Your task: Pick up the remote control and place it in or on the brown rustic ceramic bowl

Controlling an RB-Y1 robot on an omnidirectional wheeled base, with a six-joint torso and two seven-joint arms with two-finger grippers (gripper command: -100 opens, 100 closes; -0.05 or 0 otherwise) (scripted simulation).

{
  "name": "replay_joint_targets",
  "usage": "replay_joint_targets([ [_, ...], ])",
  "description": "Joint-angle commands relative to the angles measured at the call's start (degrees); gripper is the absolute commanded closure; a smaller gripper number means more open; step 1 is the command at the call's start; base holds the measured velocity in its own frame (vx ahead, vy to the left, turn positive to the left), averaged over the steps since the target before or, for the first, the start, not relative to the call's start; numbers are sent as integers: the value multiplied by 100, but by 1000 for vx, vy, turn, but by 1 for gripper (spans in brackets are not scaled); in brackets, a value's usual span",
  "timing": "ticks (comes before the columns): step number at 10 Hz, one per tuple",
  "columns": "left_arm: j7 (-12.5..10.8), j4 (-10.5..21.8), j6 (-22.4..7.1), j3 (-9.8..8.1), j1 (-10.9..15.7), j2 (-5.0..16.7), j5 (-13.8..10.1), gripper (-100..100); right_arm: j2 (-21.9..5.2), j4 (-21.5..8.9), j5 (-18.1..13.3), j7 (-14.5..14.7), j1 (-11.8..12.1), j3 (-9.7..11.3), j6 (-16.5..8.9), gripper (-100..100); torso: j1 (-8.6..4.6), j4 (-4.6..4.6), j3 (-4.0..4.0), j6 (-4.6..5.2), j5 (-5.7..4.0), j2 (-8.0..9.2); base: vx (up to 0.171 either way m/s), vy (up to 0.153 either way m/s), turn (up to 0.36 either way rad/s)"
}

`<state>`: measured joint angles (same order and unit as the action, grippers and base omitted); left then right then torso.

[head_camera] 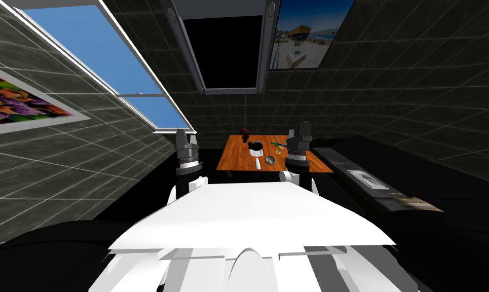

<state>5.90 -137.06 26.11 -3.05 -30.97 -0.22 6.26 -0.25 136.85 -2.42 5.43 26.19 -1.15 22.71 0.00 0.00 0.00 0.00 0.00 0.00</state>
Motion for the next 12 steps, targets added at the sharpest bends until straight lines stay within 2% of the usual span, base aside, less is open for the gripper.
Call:
replay_joint_targets([
  [1, 0, 0, 0, 0, 0, 0, 0, 0, -160, -121, 105, 3, -19, 12, -87, -100, 0, 0, 0, 0, 0, 0, -7, -6, 194],
  [3, 0, 0, 0, 0, 1, 0, 0, 0, -348, -317, 257, 10, -43, 30, -220, -100, -9, 1, 2, -2, -2, 4, -17, -34, 193],
  [6, 0, 0, 0, 0, 1, 1, 0, 0, -694, -780, 585, 35, -104, 64, -517, -100, -23, 1, 4, -3, -5, 7, -27, -56, 257],
  [7, 0, 0, 0, 0, 1, 1, 0, 0, -694, -780, 585, 35, -104, 64, -517, -100, -26, 2, 5, -2, -6, 10, -20, -45, 69],
  [8, 0, 0, 0, -1, 0, 0, 0, 0, -822, -951, 718, 51, -133, 78, -639, -100, -21, 1, 3, 2, -5, 6, -19, -35, 155],
  [9, 0, 0, 0, 0, 0, 0, 0, 0, -822, -976, 718, 51, -133, 78, -639, -100, -19, 1, 3, -1, -4, 5, -12, -29, 125],
  [12, 0, 0, 0, 0, 1, 1, 0, 0, -1238, -1636, 1185, 127, -248, 141, -1066, -100, -22, 0, 1, -2, -5, 1, -26, -54, 327],
])
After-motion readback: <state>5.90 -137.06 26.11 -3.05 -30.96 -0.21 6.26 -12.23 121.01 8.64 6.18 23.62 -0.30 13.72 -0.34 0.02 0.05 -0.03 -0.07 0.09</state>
